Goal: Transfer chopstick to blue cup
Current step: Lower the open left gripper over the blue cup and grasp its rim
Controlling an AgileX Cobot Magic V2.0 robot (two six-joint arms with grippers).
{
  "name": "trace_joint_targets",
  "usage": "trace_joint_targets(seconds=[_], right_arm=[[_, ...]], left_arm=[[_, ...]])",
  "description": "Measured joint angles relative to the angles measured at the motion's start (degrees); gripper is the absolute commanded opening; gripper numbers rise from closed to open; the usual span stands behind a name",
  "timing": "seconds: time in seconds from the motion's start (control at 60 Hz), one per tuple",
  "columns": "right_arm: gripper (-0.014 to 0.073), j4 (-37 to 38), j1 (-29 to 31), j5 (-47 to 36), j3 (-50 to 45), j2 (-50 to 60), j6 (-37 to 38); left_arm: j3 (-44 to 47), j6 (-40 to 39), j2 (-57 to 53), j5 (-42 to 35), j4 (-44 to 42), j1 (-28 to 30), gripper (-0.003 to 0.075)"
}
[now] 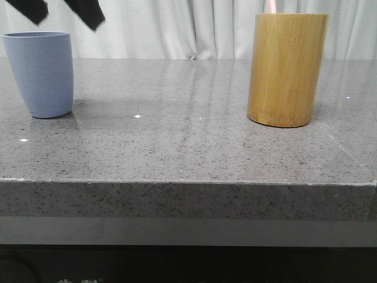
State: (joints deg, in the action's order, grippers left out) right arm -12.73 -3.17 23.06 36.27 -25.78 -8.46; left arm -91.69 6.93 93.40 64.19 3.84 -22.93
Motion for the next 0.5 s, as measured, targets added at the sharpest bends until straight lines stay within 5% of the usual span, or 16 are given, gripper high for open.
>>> trace_joint_targets(seconds=[0.283,0.5], right_arm=[[0.0600,0.0,0.0,1.1,0.0,0.0,0.0],[0.0600,0.0,0.0,1.2,0.0,0.0,0.0]], left_arm=[[-0.5,0.0,5.7,0.8,0.0,0.0,0.0575],[-0.7,0.0,6.1,0.9,-1.1,0.0,0.0279]])
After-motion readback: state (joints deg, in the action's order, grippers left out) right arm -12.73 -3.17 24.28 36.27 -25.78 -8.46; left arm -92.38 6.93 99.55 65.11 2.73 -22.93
